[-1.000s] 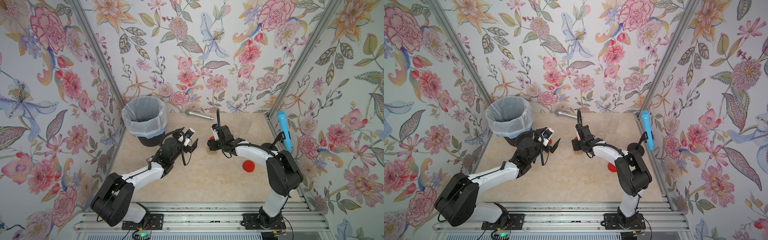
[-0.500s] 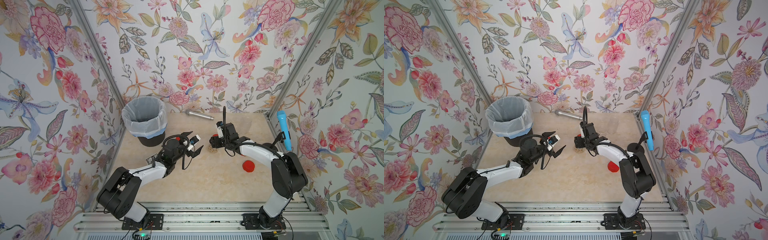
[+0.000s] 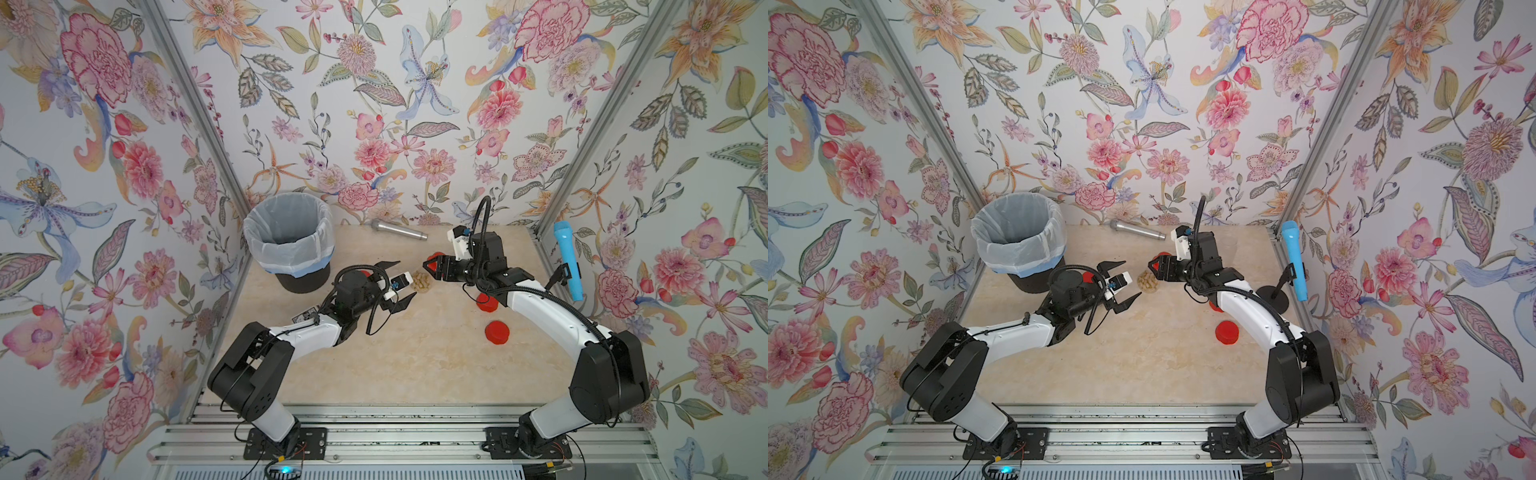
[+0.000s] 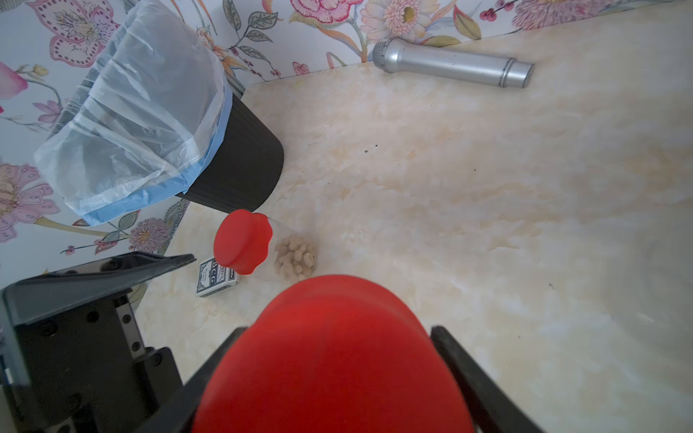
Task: Empty moldy peanuts from jars
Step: Pick up the jar from the center of the board.
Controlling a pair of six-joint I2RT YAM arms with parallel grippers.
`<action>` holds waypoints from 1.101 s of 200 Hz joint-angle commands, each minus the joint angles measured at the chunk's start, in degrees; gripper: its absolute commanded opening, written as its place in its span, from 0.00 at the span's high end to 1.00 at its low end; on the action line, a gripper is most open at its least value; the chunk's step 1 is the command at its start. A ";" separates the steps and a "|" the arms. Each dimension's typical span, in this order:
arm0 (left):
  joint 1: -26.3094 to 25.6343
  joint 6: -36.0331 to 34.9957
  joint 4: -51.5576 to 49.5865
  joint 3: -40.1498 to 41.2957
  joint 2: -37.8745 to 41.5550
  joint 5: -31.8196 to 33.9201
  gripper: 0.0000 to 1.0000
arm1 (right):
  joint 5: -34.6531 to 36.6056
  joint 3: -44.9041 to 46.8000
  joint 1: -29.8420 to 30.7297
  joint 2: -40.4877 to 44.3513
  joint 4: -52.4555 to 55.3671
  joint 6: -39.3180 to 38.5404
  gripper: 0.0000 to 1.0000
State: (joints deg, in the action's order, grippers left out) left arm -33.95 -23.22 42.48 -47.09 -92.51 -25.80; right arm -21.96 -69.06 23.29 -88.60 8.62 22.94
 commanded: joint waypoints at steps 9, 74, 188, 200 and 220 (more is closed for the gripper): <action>-1.07 -0.79 -0.59 -2.60 -1.74 -2.22 0.00 | -4.54 -1.96 0.92 1.05 -1.29 2.29 0.47; -1.55 1.17 -1.24 -4.80 -3.95 -2.06 0.00 | -6.87 -1.71 2.10 1.76 -4.46 3.95 0.46; -1.47 4.91 -2.32 -7.30 -6.19 1.30 0.00 | -7.36 1.07 2.99 3.88 -8.18 5.32 0.46; -1.47 4.94 -1.38 -6.89 -5.85 1.55 0.01 | -7.40 1.17 3.05 3.81 -8.18 5.26 0.46; -1.46 5.46 -1.21 -7.31 -5.93 1.97 0.03 | -7.31 1.35 3.06 3.84 -8.18 5.13 0.46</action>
State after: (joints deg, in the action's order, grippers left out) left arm -34.89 -18.92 39.72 -53.15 -98.52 -25.04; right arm -28.29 -68.49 26.04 -86.50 2.74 27.33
